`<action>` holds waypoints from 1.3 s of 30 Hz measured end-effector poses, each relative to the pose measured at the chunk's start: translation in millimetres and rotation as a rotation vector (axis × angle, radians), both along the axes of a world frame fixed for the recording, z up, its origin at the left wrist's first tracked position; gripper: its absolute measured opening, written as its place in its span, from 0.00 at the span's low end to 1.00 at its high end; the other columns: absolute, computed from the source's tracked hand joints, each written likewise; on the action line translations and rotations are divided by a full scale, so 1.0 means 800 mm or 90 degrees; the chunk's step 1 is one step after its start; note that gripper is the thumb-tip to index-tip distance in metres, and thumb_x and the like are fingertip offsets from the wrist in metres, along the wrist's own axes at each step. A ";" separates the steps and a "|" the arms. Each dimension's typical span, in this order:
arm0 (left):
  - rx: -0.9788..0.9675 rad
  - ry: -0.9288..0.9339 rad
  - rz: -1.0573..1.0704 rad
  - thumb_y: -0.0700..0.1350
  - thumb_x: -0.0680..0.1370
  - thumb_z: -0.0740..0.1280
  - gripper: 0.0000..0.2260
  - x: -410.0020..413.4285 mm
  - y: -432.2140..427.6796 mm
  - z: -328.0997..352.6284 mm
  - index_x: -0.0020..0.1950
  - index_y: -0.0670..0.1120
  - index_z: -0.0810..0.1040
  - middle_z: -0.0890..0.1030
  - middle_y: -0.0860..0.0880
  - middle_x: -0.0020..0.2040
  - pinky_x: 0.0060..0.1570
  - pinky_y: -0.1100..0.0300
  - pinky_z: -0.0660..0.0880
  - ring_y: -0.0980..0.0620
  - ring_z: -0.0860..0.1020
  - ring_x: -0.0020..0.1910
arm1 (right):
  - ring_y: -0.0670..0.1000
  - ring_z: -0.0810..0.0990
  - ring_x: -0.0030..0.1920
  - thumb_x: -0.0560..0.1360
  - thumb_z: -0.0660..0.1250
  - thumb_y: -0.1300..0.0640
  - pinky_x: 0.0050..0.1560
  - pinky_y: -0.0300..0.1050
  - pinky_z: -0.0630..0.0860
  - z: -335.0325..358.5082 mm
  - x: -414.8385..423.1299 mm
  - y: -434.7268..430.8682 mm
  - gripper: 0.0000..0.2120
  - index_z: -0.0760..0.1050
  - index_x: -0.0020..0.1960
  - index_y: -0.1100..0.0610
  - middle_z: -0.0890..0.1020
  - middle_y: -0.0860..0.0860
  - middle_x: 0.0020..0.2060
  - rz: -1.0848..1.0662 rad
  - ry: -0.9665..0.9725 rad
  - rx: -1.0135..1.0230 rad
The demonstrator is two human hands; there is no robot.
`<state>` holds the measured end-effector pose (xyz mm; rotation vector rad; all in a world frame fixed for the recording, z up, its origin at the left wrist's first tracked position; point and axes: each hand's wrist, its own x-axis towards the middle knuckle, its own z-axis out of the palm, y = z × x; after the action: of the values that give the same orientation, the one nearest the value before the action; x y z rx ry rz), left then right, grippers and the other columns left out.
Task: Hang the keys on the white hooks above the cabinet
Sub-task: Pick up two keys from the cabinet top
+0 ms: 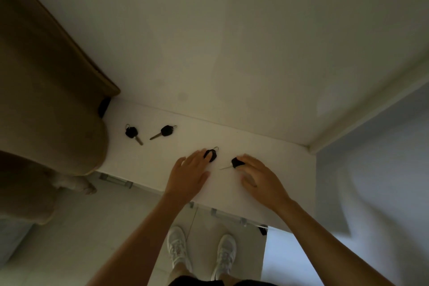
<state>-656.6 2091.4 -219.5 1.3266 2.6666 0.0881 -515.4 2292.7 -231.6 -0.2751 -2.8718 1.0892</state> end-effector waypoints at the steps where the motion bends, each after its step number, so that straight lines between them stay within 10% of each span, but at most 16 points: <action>1: -0.003 -0.001 0.003 0.53 0.76 0.53 0.24 0.000 0.000 0.001 0.67 0.46 0.74 0.77 0.47 0.65 0.52 0.52 0.77 0.49 0.78 0.61 | 0.43 0.62 0.71 0.75 0.64 0.61 0.71 0.41 0.61 0.000 -0.002 -0.002 0.18 0.74 0.65 0.56 0.71 0.48 0.69 -0.033 0.027 0.012; 9: 0.057 -0.013 0.053 0.50 0.80 0.58 0.21 -0.011 0.018 0.001 0.73 0.45 0.67 0.71 0.46 0.72 0.62 0.50 0.71 0.48 0.71 0.69 | 0.57 0.80 0.58 0.72 0.64 0.59 0.60 0.54 0.75 -0.001 -0.021 0.007 0.13 0.81 0.54 0.61 0.82 0.57 0.57 -0.151 0.052 0.141; 21: 0.083 -0.103 0.092 0.50 0.82 0.59 0.22 -0.026 0.045 -0.005 0.75 0.51 0.62 0.59 0.51 0.78 0.70 0.53 0.57 0.52 0.57 0.76 | 0.50 0.78 0.54 0.72 0.68 0.58 0.55 0.48 0.77 0.005 -0.031 0.017 0.06 0.84 0.45 0.57 0.82 0.51 0.54 -0.174 0.086 0.054; 27: 0.129 -0.110 0.107 0.48 0.80 0.62 0.17 -0.028 0.055 -0.010 0.69 0.48 0.73 0.67 0.49 0.74 0.64 0.52 0.65 0.49 0.65 0.72 | 0.45 0.74 0.54 0.72 0.72 0.62 0.57 0.25 0.65 0.020 -0.043 0.001 0.03 0.83 0.43 0.55 0.80 0.46 0.54 -0.253 0.140 -0.125; 39: 0.161 -0.134 0.240 0.48 0.77 0.66 0.08 -0.038 0.082 -0.006 0.53 0.46 0.79 0.73 0.47 0.57 0.48 0.54 0.71 0.47 0.72 0.55 | 0.44 0.76 0.56 0.72 0.72 0.61 0.58 0.30 0.68 0.040 -0.051 -0.002 0.07 0.81 0.42 0.49 0.79 0.42 0.52 -0.276 0.174 -0.204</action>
<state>-687.0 2156.8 -224.2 0.7960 2.7473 0.5916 -556.3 2290.9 -199.8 -0.6694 -2.2473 1.3591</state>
